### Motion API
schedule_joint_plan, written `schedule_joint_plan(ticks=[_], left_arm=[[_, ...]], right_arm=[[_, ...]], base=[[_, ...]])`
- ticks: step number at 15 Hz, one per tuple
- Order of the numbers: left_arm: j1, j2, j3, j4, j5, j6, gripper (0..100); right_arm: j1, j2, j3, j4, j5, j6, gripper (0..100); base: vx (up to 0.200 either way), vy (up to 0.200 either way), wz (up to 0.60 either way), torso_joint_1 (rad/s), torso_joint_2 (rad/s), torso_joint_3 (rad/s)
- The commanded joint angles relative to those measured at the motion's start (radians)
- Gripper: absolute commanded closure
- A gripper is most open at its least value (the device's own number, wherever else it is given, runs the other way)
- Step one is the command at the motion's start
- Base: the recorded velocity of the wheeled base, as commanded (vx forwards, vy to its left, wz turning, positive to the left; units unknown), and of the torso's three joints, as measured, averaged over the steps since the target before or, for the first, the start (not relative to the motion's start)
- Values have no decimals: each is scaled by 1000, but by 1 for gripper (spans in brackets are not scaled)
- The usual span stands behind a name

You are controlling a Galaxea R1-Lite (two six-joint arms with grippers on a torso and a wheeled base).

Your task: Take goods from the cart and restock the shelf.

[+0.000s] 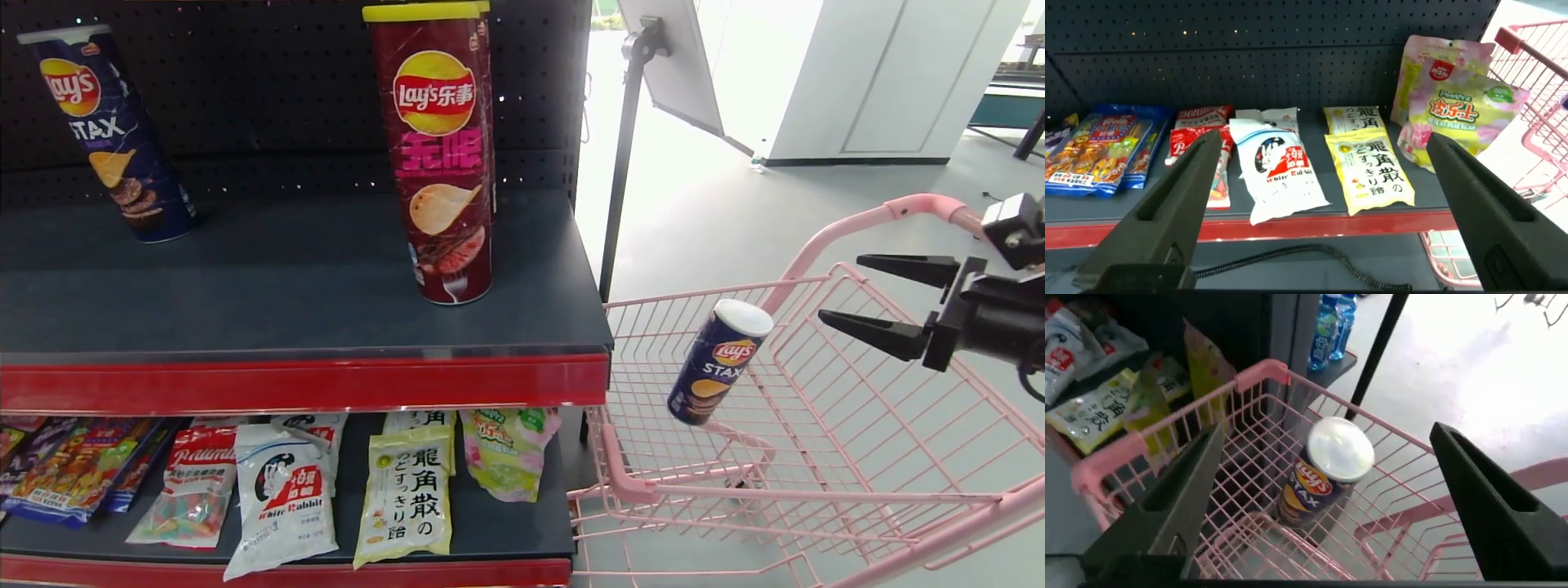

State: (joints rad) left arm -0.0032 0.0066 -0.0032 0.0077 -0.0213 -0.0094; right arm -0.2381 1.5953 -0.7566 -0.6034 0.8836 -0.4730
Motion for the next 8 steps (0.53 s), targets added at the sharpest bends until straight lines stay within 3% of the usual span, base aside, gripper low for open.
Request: schedule_joint_plan(ticks=[1, 4, 8], left_arm=[[0, 1, 2, 0, 0, -1, 0], [0, 1, 0, 0, 0, -1, 0], [0, 1, 0, 0, 0, 0, 0]], right_arm=[[-72, 334, -162, -36, 75, -75, 0], [-118, 448, -240, -35, 77, -96, 0], [-133, 535, -242, -33, 77, -138, 0]], base=[[0, 0, 0, 0, 0, 0], [0, 0, 0, 0, 0, 0], [0, 0, 0, 0, 0, 0]])
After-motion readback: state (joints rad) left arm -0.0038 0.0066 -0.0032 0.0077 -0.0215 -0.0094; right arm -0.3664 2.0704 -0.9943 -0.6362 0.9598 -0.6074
